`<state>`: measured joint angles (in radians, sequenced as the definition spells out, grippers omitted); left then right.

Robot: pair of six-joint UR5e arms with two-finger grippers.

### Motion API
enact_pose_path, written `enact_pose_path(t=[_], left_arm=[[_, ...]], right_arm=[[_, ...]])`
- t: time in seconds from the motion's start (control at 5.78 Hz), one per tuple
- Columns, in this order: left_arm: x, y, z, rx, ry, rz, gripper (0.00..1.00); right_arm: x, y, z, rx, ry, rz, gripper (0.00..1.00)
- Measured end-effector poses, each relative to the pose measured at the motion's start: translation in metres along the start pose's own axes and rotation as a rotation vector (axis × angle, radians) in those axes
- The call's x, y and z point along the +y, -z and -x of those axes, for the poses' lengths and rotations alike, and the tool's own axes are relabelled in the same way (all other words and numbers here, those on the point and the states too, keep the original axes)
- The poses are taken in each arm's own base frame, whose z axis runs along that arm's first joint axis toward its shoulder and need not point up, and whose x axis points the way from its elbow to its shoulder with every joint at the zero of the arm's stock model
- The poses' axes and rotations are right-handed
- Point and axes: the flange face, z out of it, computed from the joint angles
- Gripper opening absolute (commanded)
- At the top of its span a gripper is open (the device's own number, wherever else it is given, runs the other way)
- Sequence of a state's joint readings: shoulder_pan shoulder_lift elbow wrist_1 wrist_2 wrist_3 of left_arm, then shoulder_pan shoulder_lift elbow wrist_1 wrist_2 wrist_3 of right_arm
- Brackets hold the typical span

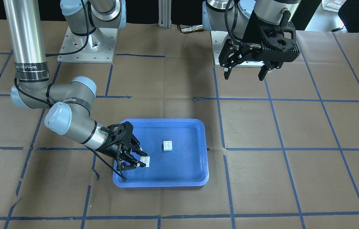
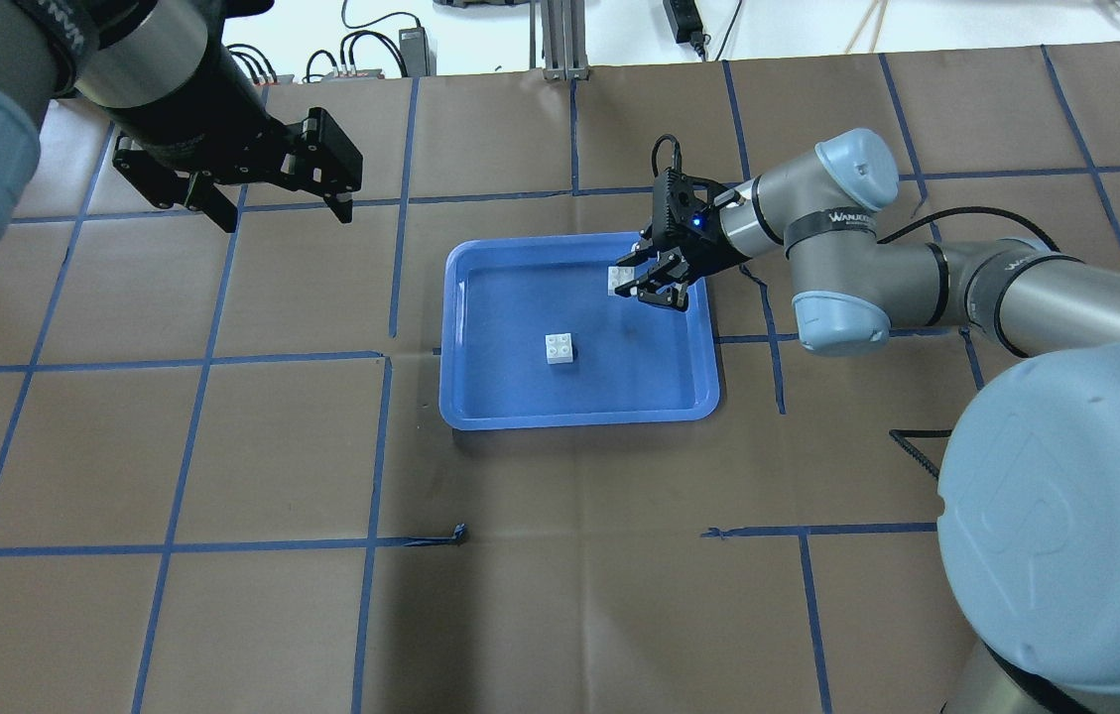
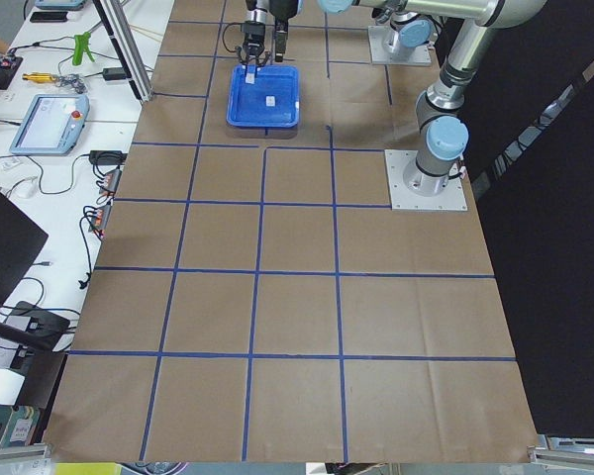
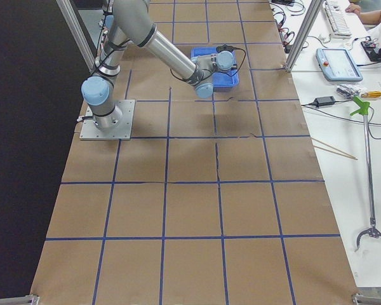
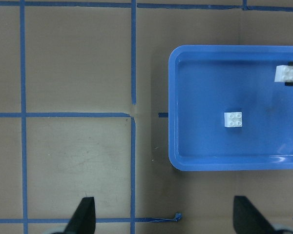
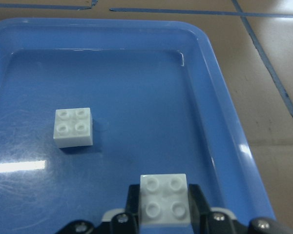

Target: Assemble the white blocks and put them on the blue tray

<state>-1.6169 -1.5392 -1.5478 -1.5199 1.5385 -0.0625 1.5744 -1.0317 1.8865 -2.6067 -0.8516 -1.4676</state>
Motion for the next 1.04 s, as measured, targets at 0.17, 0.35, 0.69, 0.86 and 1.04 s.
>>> enact_pose_path(t=[0.17,0.35,0.69,0.86,1.04], left_arm=[[0.000,0.000,0.000,0.001,0.001,0.000,0.99],[0.001,0.001,0.000,0.002,0.001,-0.001,0.99],[0.001,0.002,0.000,0.003,0.001,-0.003,0.99],[0.001,0.002,0.000,0.003,0.002,-0.003,0.99],[0.001,0.002,0.000,0.004,0.002,-0.002,0.99]], right_arm=[[-0.005,-0.010,0.013,-0.012,0.010,-0.003,0.17],[-0.013,-0.018,0.020,-0.022,0.015,-0.003,0.17],[-0.018,-0.022,0.024,-0.019,0.015,0.002,0.17],[-0.014,-0.025,0.032,-0.021,0.013,0.002,0.17],[-0.011,-0.027,0.041,-0.015,0.017,-0.001,0.17]])
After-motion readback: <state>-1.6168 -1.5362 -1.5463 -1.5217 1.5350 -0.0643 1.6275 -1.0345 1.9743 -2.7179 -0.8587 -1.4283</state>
